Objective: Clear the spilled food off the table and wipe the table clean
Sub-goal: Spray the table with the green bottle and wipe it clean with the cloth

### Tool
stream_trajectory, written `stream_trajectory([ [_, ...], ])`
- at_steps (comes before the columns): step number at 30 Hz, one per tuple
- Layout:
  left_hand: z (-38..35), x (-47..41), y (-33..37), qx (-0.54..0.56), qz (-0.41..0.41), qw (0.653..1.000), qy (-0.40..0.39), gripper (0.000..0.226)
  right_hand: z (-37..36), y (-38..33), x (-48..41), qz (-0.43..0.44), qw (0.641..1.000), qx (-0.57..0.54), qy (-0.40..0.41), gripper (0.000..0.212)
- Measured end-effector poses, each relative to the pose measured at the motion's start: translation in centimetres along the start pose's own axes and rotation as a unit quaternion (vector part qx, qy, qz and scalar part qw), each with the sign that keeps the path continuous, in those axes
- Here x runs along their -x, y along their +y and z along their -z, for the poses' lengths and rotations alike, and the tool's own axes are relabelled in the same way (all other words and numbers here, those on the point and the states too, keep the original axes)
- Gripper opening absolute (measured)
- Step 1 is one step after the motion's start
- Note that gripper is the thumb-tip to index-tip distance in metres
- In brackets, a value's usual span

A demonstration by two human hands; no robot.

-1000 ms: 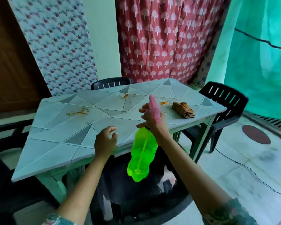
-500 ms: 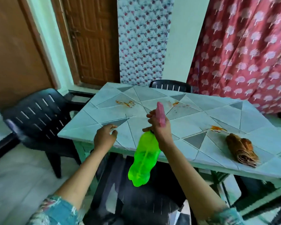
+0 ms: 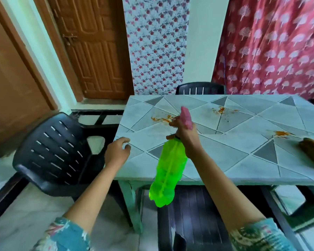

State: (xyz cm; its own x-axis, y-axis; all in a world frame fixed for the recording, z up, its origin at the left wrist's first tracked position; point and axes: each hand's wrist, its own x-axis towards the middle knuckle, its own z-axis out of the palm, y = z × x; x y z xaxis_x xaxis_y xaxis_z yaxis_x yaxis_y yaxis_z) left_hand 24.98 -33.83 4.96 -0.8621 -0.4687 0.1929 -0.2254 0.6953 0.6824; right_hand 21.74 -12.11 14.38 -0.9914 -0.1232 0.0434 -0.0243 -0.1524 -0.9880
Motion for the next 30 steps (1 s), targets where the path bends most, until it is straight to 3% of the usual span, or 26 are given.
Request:
stream_trajectory([
  [4, 1.2, -3.7, -0.7, 0.010, -0.033, 0.999, -0.021, 0.024, -3.0, -0.1, -2.1, -0.032, 0.999, 0.013, 0.002, 0.007],
  [9, 0.4, -8.6, -0.8, 0.030, -0.048, 0.997, -0.042, 0.023, -5.5, 0.9, -6.6, -0.078, 0.996, 0.042, 0.000, 0.037],
  [16, -2.1, -15.9, -1.4, 0.011, -0.065, 0.995, -0.071, 0.027, -7.5, 1.7, -14.9, -0.161, 0.986, 0.051, -0.001, 0.021],
  [22, -5.7, -22.1, -3.1, -0.009, -0.040, 0.996, -0.084, 0.029, -8.6, 2.8, -22.4, -0.210, 0.973, 0.072, -0.071, 0.038],
  [28, -8.9, -25.6, -5.9, -0.075, -0.042, 0.989, -0.119, 0.038, -10.7, 4.9, -28.4, -0.222, 0.964, 0.102, -0.107, 0.044],
  [30, -9.9, -26.7, -7.0, -0.149, -0.071, 0.975, -0.148, 0.049, -11.3, 5.8, -29.9, -0.245, 0.957, 0.119, -0.103, 0.041],
])
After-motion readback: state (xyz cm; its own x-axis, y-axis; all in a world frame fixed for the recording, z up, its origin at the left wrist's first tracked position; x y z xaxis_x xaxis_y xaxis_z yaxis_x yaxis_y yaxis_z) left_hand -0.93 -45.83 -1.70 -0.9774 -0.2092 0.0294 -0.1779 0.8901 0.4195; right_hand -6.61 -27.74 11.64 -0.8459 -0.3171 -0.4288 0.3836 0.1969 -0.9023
